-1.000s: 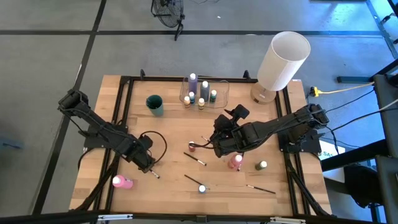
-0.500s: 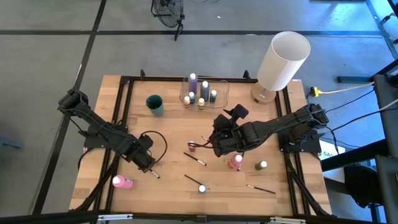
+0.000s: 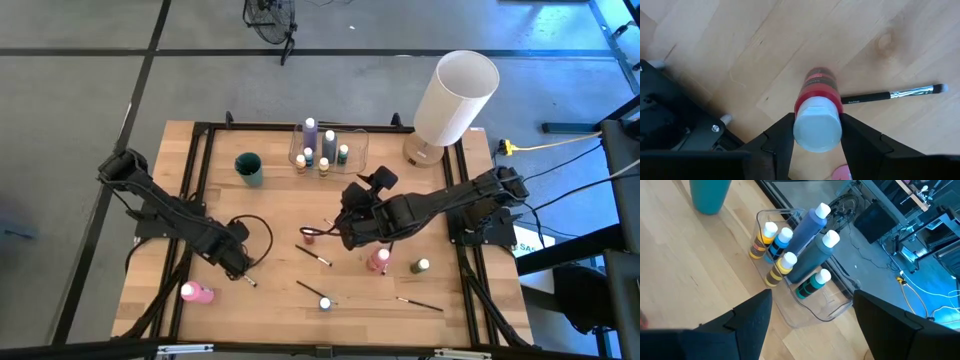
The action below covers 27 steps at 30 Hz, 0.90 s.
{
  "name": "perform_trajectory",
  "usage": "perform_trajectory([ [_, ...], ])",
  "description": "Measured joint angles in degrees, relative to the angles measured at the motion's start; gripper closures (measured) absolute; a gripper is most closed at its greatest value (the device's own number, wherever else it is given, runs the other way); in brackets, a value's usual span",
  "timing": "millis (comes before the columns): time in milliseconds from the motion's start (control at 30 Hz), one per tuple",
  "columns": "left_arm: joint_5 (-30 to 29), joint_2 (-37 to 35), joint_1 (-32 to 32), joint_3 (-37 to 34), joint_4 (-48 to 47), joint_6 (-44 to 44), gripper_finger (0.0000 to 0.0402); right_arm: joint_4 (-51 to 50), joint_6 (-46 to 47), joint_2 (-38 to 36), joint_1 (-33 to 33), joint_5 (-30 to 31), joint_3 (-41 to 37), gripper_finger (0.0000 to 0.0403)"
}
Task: Pick & Place Paint Supplies
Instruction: Put the red paint bottle into the transparent bin
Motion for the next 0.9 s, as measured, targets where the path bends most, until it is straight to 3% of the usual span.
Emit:
perform_trajectory([
  [467,0.0,0.0,0.0,0.0,-1.5,0.6,0.0278,1.7,-1.3,0.0,-0.3,-0.2,0.0,0.0119],
  [900,-5.6,0.1,0.0,2.9,-8.7,4.8,0.0281,2.7,-4.2,0.0,-1.0,-0.1,0.0,0.0119],
])
